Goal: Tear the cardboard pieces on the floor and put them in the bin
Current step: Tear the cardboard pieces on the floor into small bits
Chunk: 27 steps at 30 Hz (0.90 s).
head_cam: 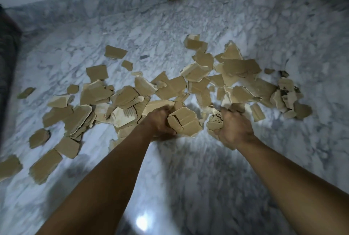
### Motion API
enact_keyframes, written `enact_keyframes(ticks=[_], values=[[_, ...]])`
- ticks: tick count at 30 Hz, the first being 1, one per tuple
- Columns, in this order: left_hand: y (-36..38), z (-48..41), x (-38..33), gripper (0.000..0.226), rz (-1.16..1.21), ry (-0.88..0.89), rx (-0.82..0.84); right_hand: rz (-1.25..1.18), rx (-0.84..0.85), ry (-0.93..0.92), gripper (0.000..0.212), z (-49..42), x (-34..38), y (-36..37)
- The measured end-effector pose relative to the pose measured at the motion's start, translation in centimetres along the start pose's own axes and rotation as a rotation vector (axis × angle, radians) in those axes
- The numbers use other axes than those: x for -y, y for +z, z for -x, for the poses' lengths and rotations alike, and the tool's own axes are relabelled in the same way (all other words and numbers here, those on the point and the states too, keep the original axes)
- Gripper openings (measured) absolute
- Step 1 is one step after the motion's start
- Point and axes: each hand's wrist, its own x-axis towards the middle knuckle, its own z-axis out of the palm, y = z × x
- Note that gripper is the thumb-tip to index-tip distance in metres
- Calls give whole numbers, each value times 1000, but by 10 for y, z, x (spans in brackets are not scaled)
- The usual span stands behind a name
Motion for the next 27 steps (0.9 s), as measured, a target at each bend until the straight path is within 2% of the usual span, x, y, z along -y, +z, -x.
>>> enact_keyframes(ticks=[7,11,14,16,18,21,24,27], values=[[12,7,2,67,-60,-52,16,8,-26,8,77,5,-4,12],[12,11,-1,77,-104,-8,-34,3,-52,27,77,5,-2,13],[16,16,-5,84,-5,-3,26,48,-78,64,66,13,0,15],[18,20,-3,76,80,-84,54,21,-66,119,57,22,0,16],[11,19,-3,67,162,-133,66,-254,-60,274,55,29,-6,10],[-6,14,-19,58,276,-91,65,-830,-88,470,45,37,-24,-12],[-19,2,-57,42,496,-55,46,-1158,-154,432,36,52,-31,-49],[-35,-9,-123,32,615,76,81,-1311,-208,392,36,74,-28,-91]])
